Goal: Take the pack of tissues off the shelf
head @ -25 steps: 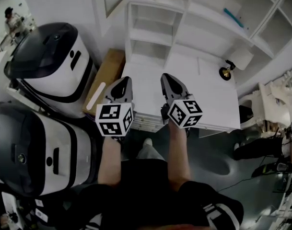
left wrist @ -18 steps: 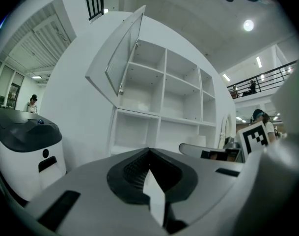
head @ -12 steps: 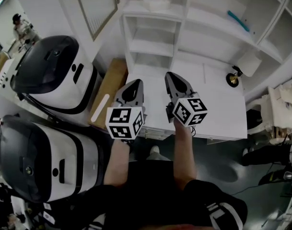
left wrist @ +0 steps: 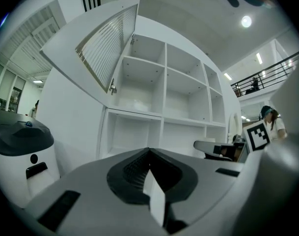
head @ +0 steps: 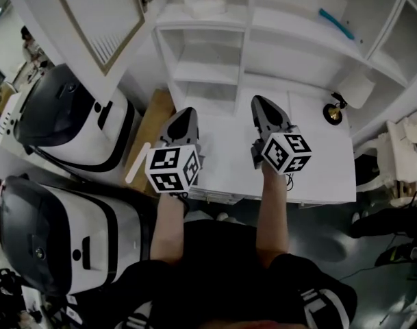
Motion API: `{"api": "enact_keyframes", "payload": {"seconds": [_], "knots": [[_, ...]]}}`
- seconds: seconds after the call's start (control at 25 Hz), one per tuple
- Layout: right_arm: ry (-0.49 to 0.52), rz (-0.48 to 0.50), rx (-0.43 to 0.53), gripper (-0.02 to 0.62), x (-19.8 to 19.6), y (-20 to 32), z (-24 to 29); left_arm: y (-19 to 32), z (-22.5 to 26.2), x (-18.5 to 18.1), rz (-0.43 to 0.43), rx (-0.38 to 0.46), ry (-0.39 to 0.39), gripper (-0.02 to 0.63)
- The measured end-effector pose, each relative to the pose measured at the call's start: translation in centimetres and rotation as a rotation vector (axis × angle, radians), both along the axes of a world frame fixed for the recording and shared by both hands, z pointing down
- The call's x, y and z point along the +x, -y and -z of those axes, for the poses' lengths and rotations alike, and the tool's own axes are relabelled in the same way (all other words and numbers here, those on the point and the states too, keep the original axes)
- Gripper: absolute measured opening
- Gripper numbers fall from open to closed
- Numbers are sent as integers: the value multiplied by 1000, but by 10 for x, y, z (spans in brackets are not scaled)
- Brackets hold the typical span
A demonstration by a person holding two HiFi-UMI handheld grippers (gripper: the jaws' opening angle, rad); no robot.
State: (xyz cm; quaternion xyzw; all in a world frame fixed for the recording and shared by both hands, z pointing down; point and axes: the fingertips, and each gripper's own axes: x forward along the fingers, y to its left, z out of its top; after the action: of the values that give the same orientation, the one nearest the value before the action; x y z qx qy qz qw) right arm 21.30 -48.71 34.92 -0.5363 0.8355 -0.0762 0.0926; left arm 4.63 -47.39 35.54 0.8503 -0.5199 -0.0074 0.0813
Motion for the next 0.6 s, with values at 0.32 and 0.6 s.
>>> {"api": "enact_keyframes", "payload": {"seconds": [0.32, 0.6], "knots": [[31, 51, -17, 20, 6, 13, -6, 23, 13, 13, 23, 21, 7, 9], [10, 139, 26, 20, -23, 17, 8, 49, 35, 12, 22, 91, 26, 9]]}}
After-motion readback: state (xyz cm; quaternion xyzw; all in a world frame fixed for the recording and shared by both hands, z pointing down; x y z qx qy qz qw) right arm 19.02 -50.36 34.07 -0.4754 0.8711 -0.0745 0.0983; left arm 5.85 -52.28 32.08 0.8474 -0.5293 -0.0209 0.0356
